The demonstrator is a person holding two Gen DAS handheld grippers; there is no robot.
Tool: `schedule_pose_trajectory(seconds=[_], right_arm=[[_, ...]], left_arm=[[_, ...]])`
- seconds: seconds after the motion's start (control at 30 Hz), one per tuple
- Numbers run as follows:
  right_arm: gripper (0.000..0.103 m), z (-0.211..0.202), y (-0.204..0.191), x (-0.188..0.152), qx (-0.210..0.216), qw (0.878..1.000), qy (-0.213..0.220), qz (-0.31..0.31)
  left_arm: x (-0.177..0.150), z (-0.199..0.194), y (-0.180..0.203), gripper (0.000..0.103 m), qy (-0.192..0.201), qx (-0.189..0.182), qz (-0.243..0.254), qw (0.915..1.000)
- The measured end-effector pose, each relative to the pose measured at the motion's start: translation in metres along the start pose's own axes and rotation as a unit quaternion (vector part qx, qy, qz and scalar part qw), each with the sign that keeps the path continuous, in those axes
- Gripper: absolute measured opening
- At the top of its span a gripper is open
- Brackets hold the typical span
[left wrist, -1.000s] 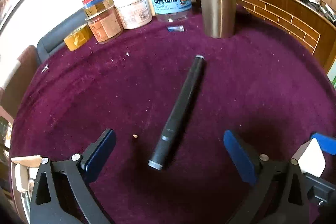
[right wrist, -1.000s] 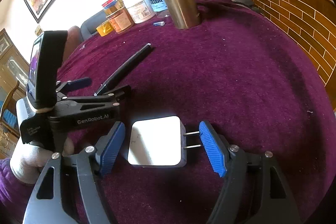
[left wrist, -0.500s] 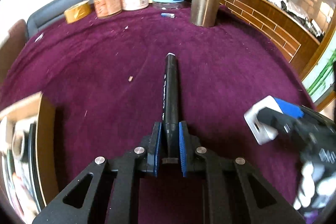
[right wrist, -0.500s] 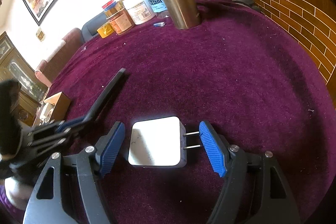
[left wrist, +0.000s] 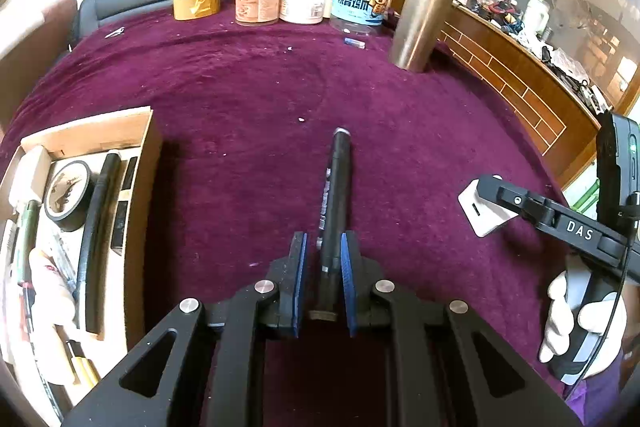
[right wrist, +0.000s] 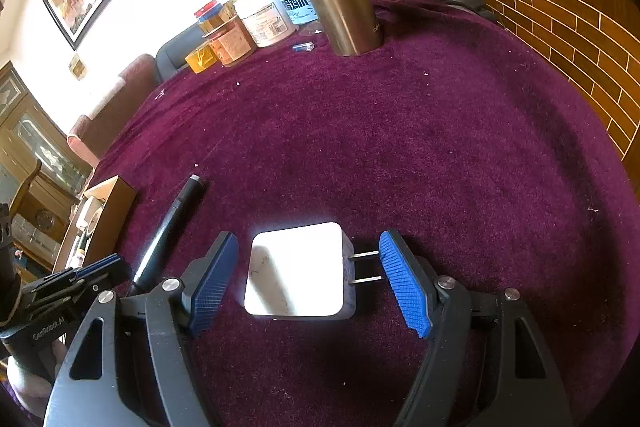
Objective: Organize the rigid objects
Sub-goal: 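Carry the black pen and charger into the tray and open both grippers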
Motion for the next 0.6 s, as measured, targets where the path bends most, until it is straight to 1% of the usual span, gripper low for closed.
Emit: schedule_pose_trajectory(seconds=[0.07, 0.13, 0.17, 0.2, 0.3, 0.37, 0.4, 0.43, 0.47, 0.53, 0.6], right_arm=[[0.073, 0.0, 0.0, 0.0, -0.001, 1.0, 0.0, 0.0], [0.073, 0.0, 0.0, 0.0, -0.001, 1.0, 0.0, -0.001], [0.073, 0.0, 0.0, 0.0, -0.001, 1.0, 0.0, 0.0], [0.073, 0.0, 0.0, 0.0, 0.0, 1.0, 0.0, 0.0], [0.073, 0.0, 0.0, 0.0, 0.0, 1.0, 0.0, 0.001], [0.074, 0.0, 0.0, 0.0, 0.002, 1.0, 0.0, 0.003], [0.074, 0.001, 0.001, 0.0, 0.005, 1.0, 0.0, 0.004], [0.075, 0.001, 0.001, 0.0, 0.006, 1.0, 0.0, 0.004], [0.076, 0.001, 0.001, 0.0, 0.009, 1.0, 0.0, 0.005], [0.079, 0.001, 0.001, 0.001, 0.013, 1.0, -0.001, 0.004], [0.081, 0.001, 0.0, 0.001, 0.014, 1.0, -0.001, 0.001]], left_arm=[[0.002, 0.003, -0.001, 0.022, -0.001, 0.001, -0.003, 1.0], [0.005, 0.009, -0.001, 0.04, -0.001, 0.006, -0.004, 1.0], [0.007, 0.013, 0.001, 0.043, -0.001, 0.01, 0.001, 1.0], [0.008, 0.018, 0.004, 0.046, -0.002, 0.015, 0.009, 0.9998], [0.011, 0.041, 0.014, 0.047, -0.018, 0.045, 0.044, 0.9978], [0.011, 0.049, 0.026, 0.049, -0.011, 0.077, 0.089, 0.993], [0.01, 0.049, 0.031, 0.04, -0.009, 0.082, 0.101, 0.9914], [0.01, 0.049, 0.032, 0.018, -0.016, 0.061, 0.094, 0.9936], [0.009, 0.048, 0.032, 0.011, -0.02, 0.048, 0.087, 0.9949], [0.006, 0.042, 0.034, 0.011, -0.016, 0.05, 0.087, 0.9949], [0.001, 0.032, 0.035, 0.011, -0.011, 0.041, 0.085, 0.9955]])
Point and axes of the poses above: each gripper's, at about its wrist camera, not at the fingertips, and z roughly the way its jaws point, y to its right, x to its top, the point moved 2 cm from there along z, roughly the way its jaws point, and after that the axes turned 11 degrees about -x, right-handed, at the moved point
